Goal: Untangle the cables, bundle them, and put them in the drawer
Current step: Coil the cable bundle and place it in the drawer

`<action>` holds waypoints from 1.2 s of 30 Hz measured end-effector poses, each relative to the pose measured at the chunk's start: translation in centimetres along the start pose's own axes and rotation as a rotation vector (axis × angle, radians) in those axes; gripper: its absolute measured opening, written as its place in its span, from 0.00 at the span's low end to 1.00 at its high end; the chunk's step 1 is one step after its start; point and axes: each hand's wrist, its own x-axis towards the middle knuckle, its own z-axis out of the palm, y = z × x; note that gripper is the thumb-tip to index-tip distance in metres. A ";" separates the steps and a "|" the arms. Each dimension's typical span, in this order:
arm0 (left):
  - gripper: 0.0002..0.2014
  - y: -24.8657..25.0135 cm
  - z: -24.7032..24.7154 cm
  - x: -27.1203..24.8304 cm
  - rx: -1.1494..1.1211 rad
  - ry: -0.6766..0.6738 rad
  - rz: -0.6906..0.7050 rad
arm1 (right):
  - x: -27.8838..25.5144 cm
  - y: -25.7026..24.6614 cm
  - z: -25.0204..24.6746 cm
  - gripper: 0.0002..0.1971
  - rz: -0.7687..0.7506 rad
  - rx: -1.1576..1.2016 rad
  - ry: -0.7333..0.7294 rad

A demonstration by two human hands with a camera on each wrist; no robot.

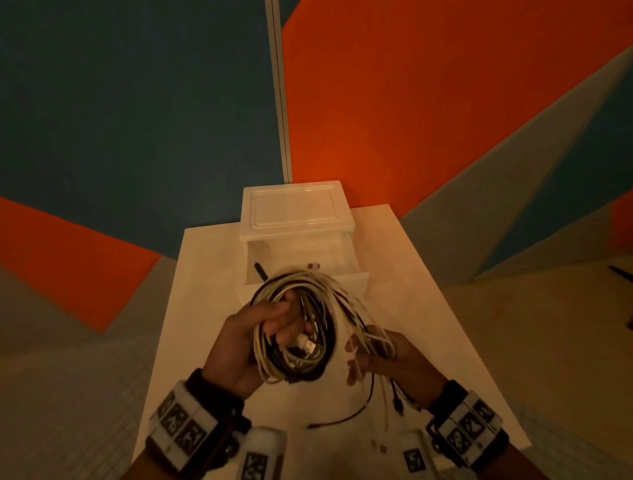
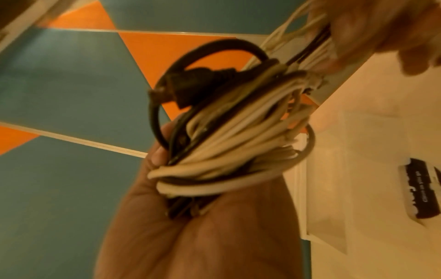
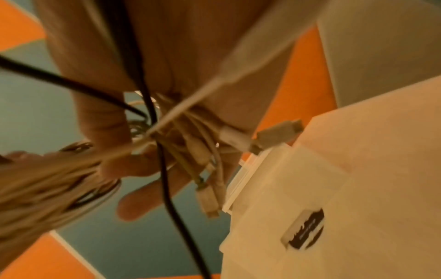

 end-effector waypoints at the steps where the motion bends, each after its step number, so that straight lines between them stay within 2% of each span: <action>1: 0.03 0.0 0.0 0.4 0.016 0.013 0.005 | -0.2 0.0 -0.1 0.16 -0.001 0.044 -0.015; 3: 0.02 -0.3 0.3 1.3 0.042 0.026 0.013 | -0.4 -0.2 -0.1 0.30 0.014 0.096 -0.067; 5: 0.02 -0.8 0.7 1.9 0.052 0.033 0.013 | -0.2 -0.3 0.2 0.34 0.015 0.081 -0.035; 8: 0.02 -1.1 0.9 2.5 0.032 0.036 0.026 | 0.7 0.2 1.0 0.24 0.008 -0.038 0.110; 11: 0.02 -1.3 1.0 2.6 -0.031 0.034 0.047 | 1.1 1.0 1.9 0.10 0.043 -0.009 0.273; 13: 0.01 -1.7 1.1 2.7 -0.052 0.054 0.088 | 1.3 1.3 3.1 0.10 0.035 0.028 0.362; 16: 0.07 -2.3 1.7 3.0 0.000 0.088 0.165 | 1.8 1.4 5.2 0.12 0.011 0.115 0.415; 19: 0.09 -2.8 2.1 3.1 0.106 0.119 0.228 | 1.9 0.4 6.0 0.11 0.069 0.336 0.359; 22: 0.06 -3.5 1.5 2.9 0.184 0.161 0.254 | 1.5 -1.3 5.4 0.17 0.173 0.598 0.276; 24: 0.06 -3.9 0.8 2.7 0.207 0.191 0.259 | 1.2 -2.0 4.8 0.18 0.143 0.722 0.243; 26: 0.11 -4.2 0.2 2.4 0.209 0.214 0.256 | 1.1 -2.8 4.7 0.19 0.076 0.766 0.278; 28: 0.16 -4.5 -0.3 2.2 0.209 0.224 0.241 | 1.0 -3.6 5.2 0.17 0.098 0.861 0.228; 31: 0.29 -4.9 -0.7 1.7 0.193 0.245 0.209 | 1.7 -3.6 5.8 0.22 0.158 0.797 0.180; 32: 0.30 -5.0 -0.9 1.5 0.184 0.243 0.197 | 2.0 -3.6 6.0 0.22 0.165 0.766 0.183; 36: 0.16 -5.0 -1.3 1.0 0.262 0.262 0.162 | 3.1 -3.9 5.4 0.17 0.191 0.637 0.244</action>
